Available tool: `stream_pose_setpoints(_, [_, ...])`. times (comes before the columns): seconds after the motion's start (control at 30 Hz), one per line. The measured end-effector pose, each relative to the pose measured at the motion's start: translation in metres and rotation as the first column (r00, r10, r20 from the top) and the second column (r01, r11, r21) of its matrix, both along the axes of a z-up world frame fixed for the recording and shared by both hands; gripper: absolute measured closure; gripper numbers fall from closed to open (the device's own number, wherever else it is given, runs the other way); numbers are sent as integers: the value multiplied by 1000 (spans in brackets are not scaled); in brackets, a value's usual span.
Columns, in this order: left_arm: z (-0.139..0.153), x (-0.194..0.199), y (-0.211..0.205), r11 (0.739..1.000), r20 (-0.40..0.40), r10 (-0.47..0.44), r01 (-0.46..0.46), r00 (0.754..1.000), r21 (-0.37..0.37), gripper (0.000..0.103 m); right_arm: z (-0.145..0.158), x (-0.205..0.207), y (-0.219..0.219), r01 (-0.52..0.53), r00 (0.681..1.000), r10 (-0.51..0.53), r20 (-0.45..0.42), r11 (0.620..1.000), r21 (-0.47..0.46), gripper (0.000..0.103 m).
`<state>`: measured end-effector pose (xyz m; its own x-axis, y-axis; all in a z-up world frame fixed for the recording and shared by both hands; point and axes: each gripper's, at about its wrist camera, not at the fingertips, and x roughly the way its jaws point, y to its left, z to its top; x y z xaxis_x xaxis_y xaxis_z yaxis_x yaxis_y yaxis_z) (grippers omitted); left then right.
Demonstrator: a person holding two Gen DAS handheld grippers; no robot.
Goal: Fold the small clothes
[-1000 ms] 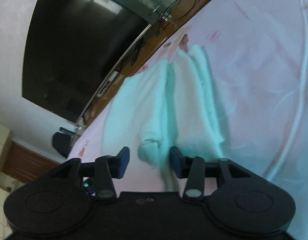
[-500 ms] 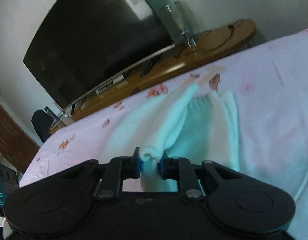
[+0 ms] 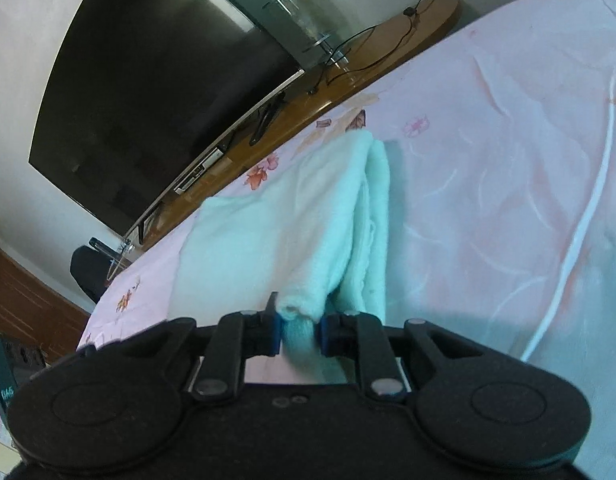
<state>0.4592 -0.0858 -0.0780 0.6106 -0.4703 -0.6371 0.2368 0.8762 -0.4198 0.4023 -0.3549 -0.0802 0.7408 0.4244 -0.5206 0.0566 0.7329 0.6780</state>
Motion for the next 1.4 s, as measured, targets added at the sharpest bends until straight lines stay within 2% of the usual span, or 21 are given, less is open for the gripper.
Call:
stream_pose_setpoints(0.1, [19, -1, 1, 1000, 86, 4, -3, 996, -10, 25, 9, -3, -9, 46, 998, -47, 44, 999, 14, 76])
stream_pose_setpoints(0.13, [24, 2, 3, 1000, 110, 14, -12, 994, -20, 25, 14, -2, -13, 66, 995, -66, 69, 998, 7, 76])
stream_pose_setpoints(0.2, [28, 17, 5, 999, 98, 38, -36, 994, -19, 25, 19, 5, -20, 85, 994, -84, 76, 996, -8, 77])
stream_pose_setpoints(0.3, [27, 39, 4, 998, 77, 66, -67, 995, 2, 25, 26, 18, -20, 119, 989, -109, 102, 988, -94, 79])
stream_pose_setpoints(0.43, [6, 64, -6, 998, -5, 53, -53, 999, 23, 24, 15, 45, -15, 92, 996, -89, 25, 983, -161, 67])
stream_pose_setpoints(0.47, [4, 64, -8, 999, -5, 51, -51, 999, 18, 24, 14, 46, -14, 87, 996, -82, 35, 983, -162, 71])
stream_pose_setpoints(0.5, [4, 64, -11, 999, 4, 44, -44, 999, 23, 24, 14, 47, -14, 74, 997, -67, 47, 981, -180, 88])
stream_pose_setpoints(0.53, [2, 65, -14, 998, 16, 42, -43, 999, 47, 24, 16, 47, -12, 74, 997, -64, 50, 973, -220, 92])
stream_pose_setpoints(0.6, [-3, 65, -22, 996, 30, 39, -41, 999, 84, 13, 12, 48, -18, 104, 994, -95, 50, 962, -252, 96])
stream_pose_setpoints(0.67, [-5, 63, -29, 992, 55, 25, -31, 998, 119, 11, 0, 51, -23, 134, 991, -134, 22, 950, -282, 97])
stream_pose_setpoints(0.7, [-3, 62, -31, 991, 60, 21, -29, 998, 129, 11, -1, 52, -24, 138, 990, -141, 12, 943, -302, 102])
stream_pose_setpoints(0.77, [4, 53, -26, 992, 75, 11, -20, 997, 125, 11, 2, 48, -24, 117, 992, -123, -1, 945, -305, 101])
stream_pose_setpoints(0.8, [8, 45, -20, 993, 88, 12, -22, 996, 113, 11, 6, 41, -25, 118, 993, -118, 20, 949, -292, 91])
stream_pose_setpoints(0.83, [10, 35, -13, 995, 95, 8, -18, 995, 99, 11, 13, 28, -25, 130, 991, -117, 63, 950, -284, 75])
stream_pose_setpoints(0.9, [12, 15, -2, 997, 107, 7, -15, 994, 82, 11, 23, 4, -25, 119, 990, -96, 107, 965, -234, 72])
stream_pose_setpoints(1.1, [5, -34, 16, 998, 106, 16, -22, 994, 52, 11, 22, -50, -10, 30, 994, -18, 107, 993, -113, 73])
stream_pose_setpoints(1.27, [-2, -40, 13, 996, 83, 24, -31, 996, 86, 11, 13, -37, 13, -15, 999, 23, 45, 987, -161, 78])
stream_pose_setpoints(1.3, [0, -41, 12, 995, 78, 23, -30, 997, 91, 11, 14, -35, 19, -24, 999, 31, 32, 982, -185, 84])
stream_pose_setpoints(1.33, [3, -42, 11, 995, 79, 14, -22, 997, 94, 11, 14, -36, 23, -28, 999, 36, 37, 978, -205, 96])
stream_pose_setpoints(1.4, [7, -47, 8, 995, 81, -5, -3, 997, 104, 11, 21, -45, 23, -26, 997, 42, 66, 973, -229, 97])
